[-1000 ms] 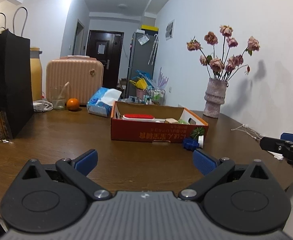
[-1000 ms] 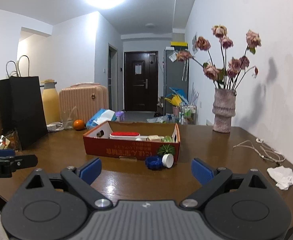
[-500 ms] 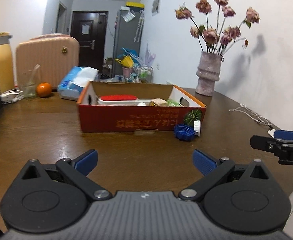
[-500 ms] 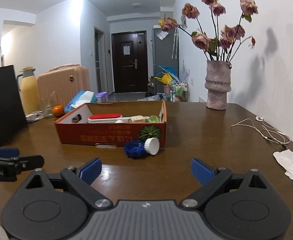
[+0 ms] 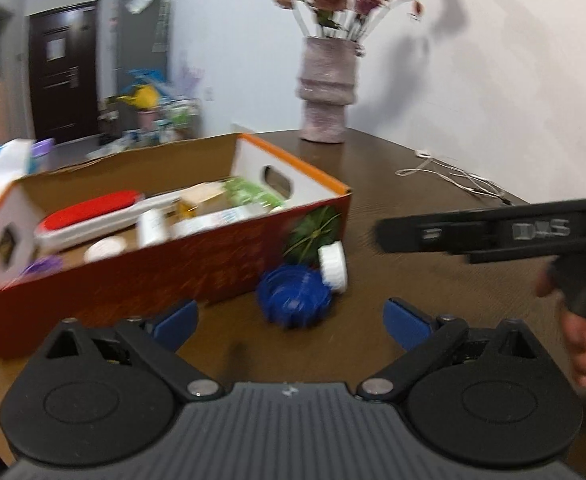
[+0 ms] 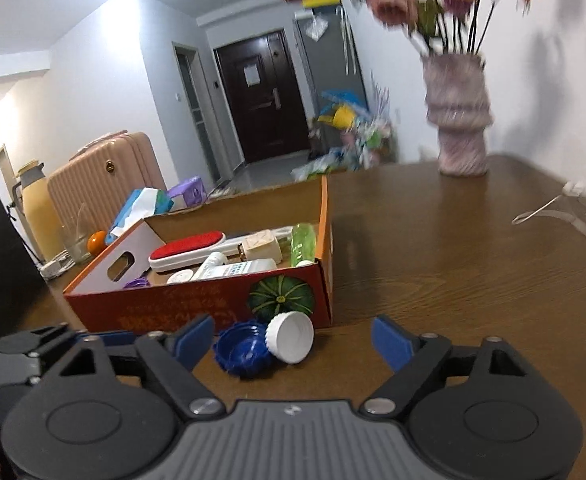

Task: Organize rigid objects
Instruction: 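Reach both tools toward the blue cap and white cap beside the box, then grasp the blue cap with the left tool while the right tool grasps the white cap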

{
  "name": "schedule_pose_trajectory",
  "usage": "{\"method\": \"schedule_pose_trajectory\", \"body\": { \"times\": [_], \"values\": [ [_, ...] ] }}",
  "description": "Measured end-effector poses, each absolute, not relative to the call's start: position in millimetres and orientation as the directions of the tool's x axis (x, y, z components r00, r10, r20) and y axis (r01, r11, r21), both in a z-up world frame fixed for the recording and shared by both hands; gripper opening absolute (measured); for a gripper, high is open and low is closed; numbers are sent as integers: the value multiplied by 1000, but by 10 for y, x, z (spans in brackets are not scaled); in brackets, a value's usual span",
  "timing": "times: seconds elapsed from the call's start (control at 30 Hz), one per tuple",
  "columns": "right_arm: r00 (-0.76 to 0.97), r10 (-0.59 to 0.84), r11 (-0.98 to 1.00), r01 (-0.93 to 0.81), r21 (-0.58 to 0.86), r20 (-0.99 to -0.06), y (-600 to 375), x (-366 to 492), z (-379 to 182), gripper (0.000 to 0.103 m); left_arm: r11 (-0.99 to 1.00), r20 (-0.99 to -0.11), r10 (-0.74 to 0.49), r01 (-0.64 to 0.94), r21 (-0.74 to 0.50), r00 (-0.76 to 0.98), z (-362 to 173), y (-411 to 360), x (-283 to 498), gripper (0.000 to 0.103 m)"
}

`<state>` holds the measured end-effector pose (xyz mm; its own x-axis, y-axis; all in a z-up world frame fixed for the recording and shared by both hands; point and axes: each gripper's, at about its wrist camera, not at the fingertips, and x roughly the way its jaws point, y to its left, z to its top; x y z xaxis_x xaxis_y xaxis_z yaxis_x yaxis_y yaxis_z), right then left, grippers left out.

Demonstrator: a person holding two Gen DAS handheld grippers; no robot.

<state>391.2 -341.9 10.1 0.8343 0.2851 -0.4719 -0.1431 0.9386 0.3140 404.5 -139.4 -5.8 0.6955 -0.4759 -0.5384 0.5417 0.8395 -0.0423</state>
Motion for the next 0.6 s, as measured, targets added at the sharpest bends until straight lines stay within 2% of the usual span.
{"method": "schedule_pose_trajectory", "body": {
  "times": [0.13, 0.2, 0.27, 0.33, 0.37, 0.4, 0.43, 0.6],
  "values": [
    [783, 356, 911, -168, 378, -510, -3453, 4301, -64, 72, 797, -578, -520, 600, -65, 628, -156, -1530, 4319, 84],
    [756, 398, 891, -186, 413, -520, -3448, 4443, -157, 71, 783, -596, -533, 617, -79, 601, -223, -1568, 4427, 79],
    [742, 408, 887, -184, 424, -532, -3431, 4548, -236, 65, 776, -611, -535, 625, -82, 584, -284, -1586, 4506, 65],
    [736, 417, 880, -180, 439, -534, -3406, 4600, -299, 46, 772, -610, -538, 630, -81, 582, -349, -1582, 4544, 55],
    [735, 422, 874, -173, 454, -531, -3423, 4615, -331, 39, 769, -605, -539, 635, -71, 586, -359, -1588, 4540, 54],
    [730, 429, 867, -168, 469, -532, -3433, 4635, -367, 27, 764, -604, -545, 641, -72, 581, -358, -1587, 4542, 53],
    [725, 442, 858, -171, 484, -528, -3440, 4640, -398, 23, 762, -604, -549, 642, -77, 579, -355, -1583, 4543, 53],
    [729, 457, 850, -190, 491, -510, -3405, 4621, -416, 19, 765, -604, -544, 640, -70, 583, -359, -1591, 4552, 53]
  ]
}}
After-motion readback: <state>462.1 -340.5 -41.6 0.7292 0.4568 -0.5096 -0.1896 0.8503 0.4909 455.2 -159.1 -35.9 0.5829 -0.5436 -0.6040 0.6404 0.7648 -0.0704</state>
